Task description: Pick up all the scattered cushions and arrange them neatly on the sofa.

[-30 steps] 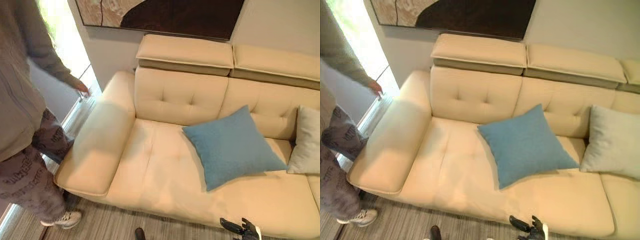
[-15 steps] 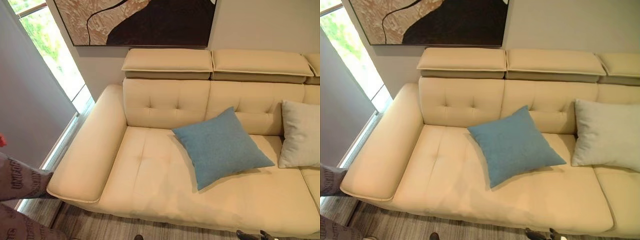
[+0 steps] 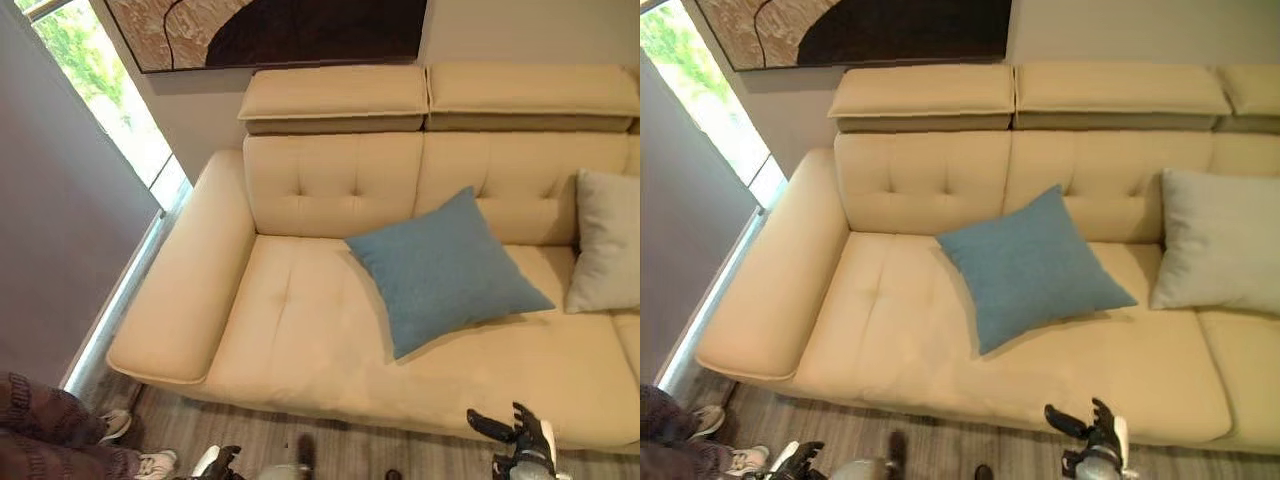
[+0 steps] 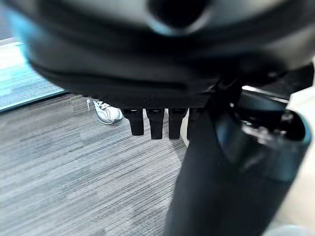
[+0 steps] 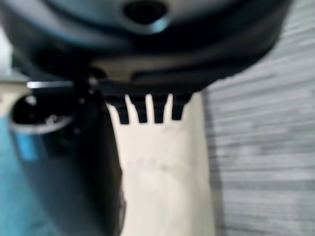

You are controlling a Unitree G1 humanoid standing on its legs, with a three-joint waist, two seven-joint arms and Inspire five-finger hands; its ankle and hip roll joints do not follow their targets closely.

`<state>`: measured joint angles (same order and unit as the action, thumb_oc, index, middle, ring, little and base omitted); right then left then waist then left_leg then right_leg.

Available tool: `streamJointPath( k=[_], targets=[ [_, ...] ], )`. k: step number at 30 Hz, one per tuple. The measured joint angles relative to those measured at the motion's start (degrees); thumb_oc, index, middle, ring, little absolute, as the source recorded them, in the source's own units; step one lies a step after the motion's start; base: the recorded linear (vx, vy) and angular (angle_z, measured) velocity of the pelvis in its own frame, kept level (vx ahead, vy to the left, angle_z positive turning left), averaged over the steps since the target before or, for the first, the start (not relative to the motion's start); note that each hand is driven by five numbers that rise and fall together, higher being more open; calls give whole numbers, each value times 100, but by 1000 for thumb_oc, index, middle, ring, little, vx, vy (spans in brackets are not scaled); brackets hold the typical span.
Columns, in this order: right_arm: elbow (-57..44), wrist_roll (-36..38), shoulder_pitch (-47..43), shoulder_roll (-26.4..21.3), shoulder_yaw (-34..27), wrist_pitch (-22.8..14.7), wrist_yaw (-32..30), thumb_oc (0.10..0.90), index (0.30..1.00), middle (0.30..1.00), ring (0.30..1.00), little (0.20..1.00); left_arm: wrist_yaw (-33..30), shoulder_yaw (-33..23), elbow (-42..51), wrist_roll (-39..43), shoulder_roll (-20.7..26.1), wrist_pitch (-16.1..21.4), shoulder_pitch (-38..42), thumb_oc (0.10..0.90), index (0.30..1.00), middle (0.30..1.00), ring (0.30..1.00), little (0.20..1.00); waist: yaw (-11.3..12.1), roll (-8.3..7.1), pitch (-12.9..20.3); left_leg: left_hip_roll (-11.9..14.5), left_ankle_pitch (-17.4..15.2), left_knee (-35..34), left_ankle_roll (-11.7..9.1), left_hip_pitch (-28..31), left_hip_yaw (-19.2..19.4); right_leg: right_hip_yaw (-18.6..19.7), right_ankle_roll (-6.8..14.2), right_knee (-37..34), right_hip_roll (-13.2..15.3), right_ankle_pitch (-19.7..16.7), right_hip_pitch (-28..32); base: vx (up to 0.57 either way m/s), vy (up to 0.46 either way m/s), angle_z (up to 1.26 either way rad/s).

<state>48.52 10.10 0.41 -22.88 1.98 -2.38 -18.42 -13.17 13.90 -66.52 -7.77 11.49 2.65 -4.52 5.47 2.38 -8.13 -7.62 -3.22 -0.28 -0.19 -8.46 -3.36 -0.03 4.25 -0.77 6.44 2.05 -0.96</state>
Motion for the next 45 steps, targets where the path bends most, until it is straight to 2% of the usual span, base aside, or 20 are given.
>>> streamJointPath(
  k=[1, 3, 4, 7, 10, 13, 16, 18, 19, 20, 23, 29, 31, 34, 36, 37, 38, 39, 40, 45],
  targets=[
    [-117, -80, 11, 141, 43, -35, 55, 800, 900, 900, 900, 900, 12, -143, -194, 128, -74, -117, -81, 800, 900, 900, 900, 900, -58, 117, 16, 196, 700, -149, 365, 131, 108, -59, 64, -15, -181, -15, 89, 213, 31, -151],
    [-202, -95, 157, 308, 124, 30, 94, 800, 900, 900, 900, 900, 27, -179, -293, 210, -48, -162, -93, 800, 900, 900, 900, 900, -230, -165, -98, 187, 686, -110, 435, 349, 188, -186, 71, 283, -95, 225, 157, 210, 5, -25],
    [-220, -145, 216, 347, 104, 82, 205, 800, 900, 900, 900, 900, 21, -352, -419, 237, -22, -117, -90, 800, 900, 900, 900, 900, -175, -284, -156, 278, 649, -233, 447, 508, 444, -404, 104, 1028, -23, 340, -230, 110, -20, -77],
    [-399, -339, 341, 356, 52, 33, 177, 800, 900, 900, 900, 900, -6, -332, -515, 247, 4, -184, -163, 800, 900, 900, 900, 900, -186, -346, -123, 492, 442, -208, 683, 826, 1013, -2050, -87, 2177, 661, 581, -668, 145, -27, -82],
    [-408, -371, 565, 357, 40, 30, 185, 800, 900, 900, 900, 900, -16, -328, -320, 253, 87, -159, -107, 800, 900, 900, 900, 900, -284, -365, -40, 519, 448, -221, 642, 989, 997, -1911, -28, 2069, 807, 577, -542, 47, -81, -2],
    [-397, -355, 596, 359, -16, 23, 188, 800, 900, 900, 900, 900, -26, -267, -235, 225, 109, -50, 107, 800, 900, 900, 900, 900, -352, -406, -1, 488, 452, -208, 638, 976, 889, -1330, 100, 1540, 729, 477, -417, 21, -141, 19],
    [-394, -301, 627, 354, -30, 9, 185, 800, 900, 900, 900, 900, -40, -255, -271, 185, 22, -42, 283, 800, 900, 900, 900, 900, -519, -252, 54, 520, 470, -300, 548, 948, 613, -342, 222, 678, 736, 103, -346, 58, -212, 24],
    [-395, -262, 635, 354, -80, 10, 181, 800, 900, 900, 900, 900, -72, -169, -306, 85, -62, -46, 316, 800, 900, 900, 900, 900, -604, -72, 116, 646, 522, -418, 340, 941, 485, -130, 313, 175, 750, -219, -320, 63, -289, 38],
    [-386, -250, 663, 405, -72, 10, 181, 800, 900, 900, 900, 900, -115, -78, -299, 78, 3, -44, 299, 800, 900, 900, 900, 900, -619, -169, 127, 625, 483, -387, 188, 960, 418, -110, 277, -119, 860, -668, -210, 86, -320, 62],
    [-314, -238, 732, 502, -81, 11, 170, 800, 900, 900, 900, 900, -117, -46, -322, 58, 88, -51, 280, 800, 900, 900, 900, 900, -662, -358, 141, 574, 465, -430, 11, 1014, 252, -34, 554, -215, 945, -616, -34, 97, -281, 49],
    [-142, -224, 685, 400, -206, 33, 67, 800, 900, 900, 900, 900, -120, -54, -273, -32, -68, -52, 158, 800, 900, 900, 900, 900, -732, 14, 168, 1112, 460, -410, -289, 1063, 41, -110, 426, -32, 363, -441, 15, 90, -341, 30],
    [-193, -205, 694, -21, -478, 40, -115, 800, 900, 900, 900, 900, -212, 176, -260, -138, -113, -64, 101, 800, 900, 900, 900, 900, -915, 296, 224, 1573, 469, -269, -553, 944, -336, -246, 193, -147, -161, -287, 264, 62, -407, 22],
    [-416, -210, 807, -56, -481, 26, -150, 800, 900, 900, 900, 900, -257, 350, -195, -188, 25, -62, 203, 800, 900, 900, 900, 900, -1081, 199, 194, 1549, 561, -129, -583, 740, -634, -104, 21, -187, -221, -243, 276, 1, -341, 73],
    [-683, -216, 783, -40, -465, 22, -253, 800, 900, 900, 900, 900, -330, 407, -126, -184, 12, -110, 498, 800, 900, 900, 900, 900, -1102, 131, 58, 1479, 724, 526, -654, 243, -547, -214, -57, -76, -372, -131, 298, -138, -261, 76],
    [-1090, -233, 839, -12, -471, 25, -356, 800, 900, 900, 900, 900, -380, 413, 71, -180, 39, -114, 796, 800, 900, 900, 900, 900, -1233, -33, -72, 1347, 1179, 713, -337, -117, 251, -455, -232, 44, -193, -18, 162, -1, -85, 101],
    [-1148, -304, 799, -2, -463, 11, -386, 800, 900, 900, 900, 900, -373, 520, 197, -176, 3, -105, 806, 800, 900, 900, 900, 900, -1184, -57, -87, 1186, 1043, 751, -280, -94, 456, -467, -259, 57, -146, -9, 121, 70, -21, 26],
    [-1194, -351, 692, 8, -474, 10, -459, 800, 900, 900, 900, 900, -337, 629, 257, -176, -104, -83, 785, 800, 900, 900, 900, 900, -1111, -109, -102, 893, 581, 1100, -6, -10, 681, -436, -255, 93, -40, -7, 105, 105, 6, -1],
    [-1358, -418, 737, -38, -469, 10, -502, 800, 900, 900, 900, 900, -313, 613, 277, -159, -249, -31, 768, 800, 900, 900, 900, 900, -1120, -3, -45, 708, 275, 1173, 227, 116, 973, -447, -218, 77, -15, -5, 164, 163, 42, 9],
    [-1544, -522, 825, -88, -482, 11, -518, 800, 900, 900, 900, 900, -313, 607, 338, -124, -382, -16, 707, 800, 900, 900, 900, 900, -1143, 258, 80, 690, 75, 659, 297, 395, 1254, -514, -185, 84, -166, -18, 148, 205, 57, 33],
    [-1548, -781, 791, 321, -142, 130, -614, 800, 900, 900, 900, 900, -323, 607, 318, -69, -438, -22, 676, 800, 900, 900, 900, 900, -1073, 191, 64, 554, 378, -199, 318, 923, 1017, -517, -12, 789, -132, 222, -55, 116, 65, 11]
  ],
)
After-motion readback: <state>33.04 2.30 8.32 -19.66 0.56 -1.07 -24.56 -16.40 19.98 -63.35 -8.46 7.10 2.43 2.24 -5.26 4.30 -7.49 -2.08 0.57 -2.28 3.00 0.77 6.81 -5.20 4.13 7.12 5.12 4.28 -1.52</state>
